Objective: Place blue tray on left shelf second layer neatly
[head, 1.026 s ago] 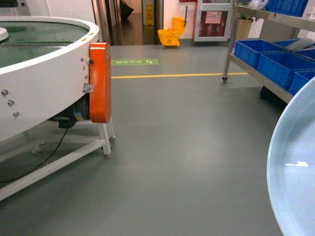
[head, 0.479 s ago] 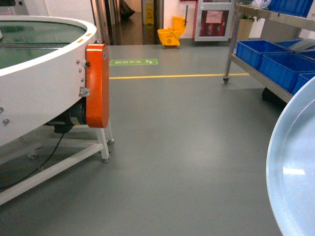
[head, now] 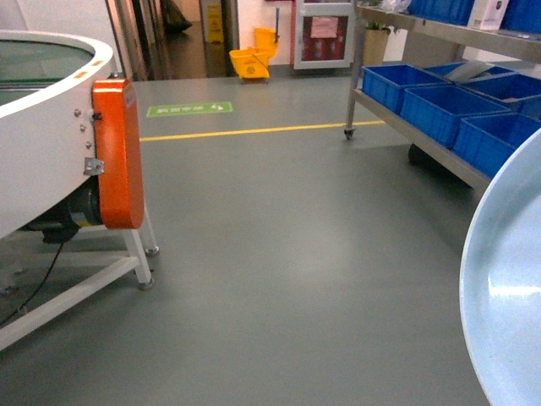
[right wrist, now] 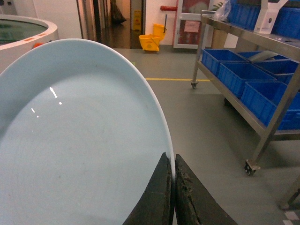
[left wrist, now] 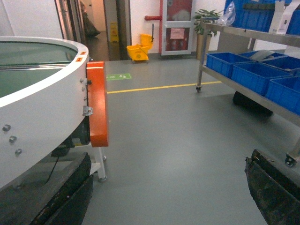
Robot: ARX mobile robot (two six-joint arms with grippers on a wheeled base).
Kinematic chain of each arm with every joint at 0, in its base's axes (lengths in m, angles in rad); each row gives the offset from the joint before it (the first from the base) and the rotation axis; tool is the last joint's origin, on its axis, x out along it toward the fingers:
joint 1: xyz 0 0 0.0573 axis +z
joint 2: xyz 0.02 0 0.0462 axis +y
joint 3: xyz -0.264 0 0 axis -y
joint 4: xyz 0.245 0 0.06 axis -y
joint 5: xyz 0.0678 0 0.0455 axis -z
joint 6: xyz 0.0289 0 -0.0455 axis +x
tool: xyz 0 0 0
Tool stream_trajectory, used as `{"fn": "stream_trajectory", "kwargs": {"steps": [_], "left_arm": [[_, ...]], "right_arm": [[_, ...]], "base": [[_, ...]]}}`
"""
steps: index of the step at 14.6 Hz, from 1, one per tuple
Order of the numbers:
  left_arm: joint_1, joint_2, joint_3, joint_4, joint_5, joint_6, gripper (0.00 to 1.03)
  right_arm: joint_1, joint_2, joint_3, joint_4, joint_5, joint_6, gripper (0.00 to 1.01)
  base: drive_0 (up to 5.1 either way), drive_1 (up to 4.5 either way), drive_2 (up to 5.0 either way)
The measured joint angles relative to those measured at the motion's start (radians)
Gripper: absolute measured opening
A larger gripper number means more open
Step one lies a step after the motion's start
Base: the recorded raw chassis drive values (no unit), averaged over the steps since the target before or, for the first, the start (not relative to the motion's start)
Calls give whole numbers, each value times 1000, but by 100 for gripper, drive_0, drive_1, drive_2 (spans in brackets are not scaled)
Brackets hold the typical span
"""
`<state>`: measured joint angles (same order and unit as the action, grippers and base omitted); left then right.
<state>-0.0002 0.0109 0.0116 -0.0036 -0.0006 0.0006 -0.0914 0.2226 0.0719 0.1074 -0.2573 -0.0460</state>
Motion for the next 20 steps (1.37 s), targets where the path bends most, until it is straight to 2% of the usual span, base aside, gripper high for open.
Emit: {"fn": "stream_trajectory", "kwargs": {"steps": [20], "left_arm": [[0,0,0,0,0,0,98]], "right_arm": [[0,0,0,0,0,0,2]], "base": [[-162,-162,-162]]}}
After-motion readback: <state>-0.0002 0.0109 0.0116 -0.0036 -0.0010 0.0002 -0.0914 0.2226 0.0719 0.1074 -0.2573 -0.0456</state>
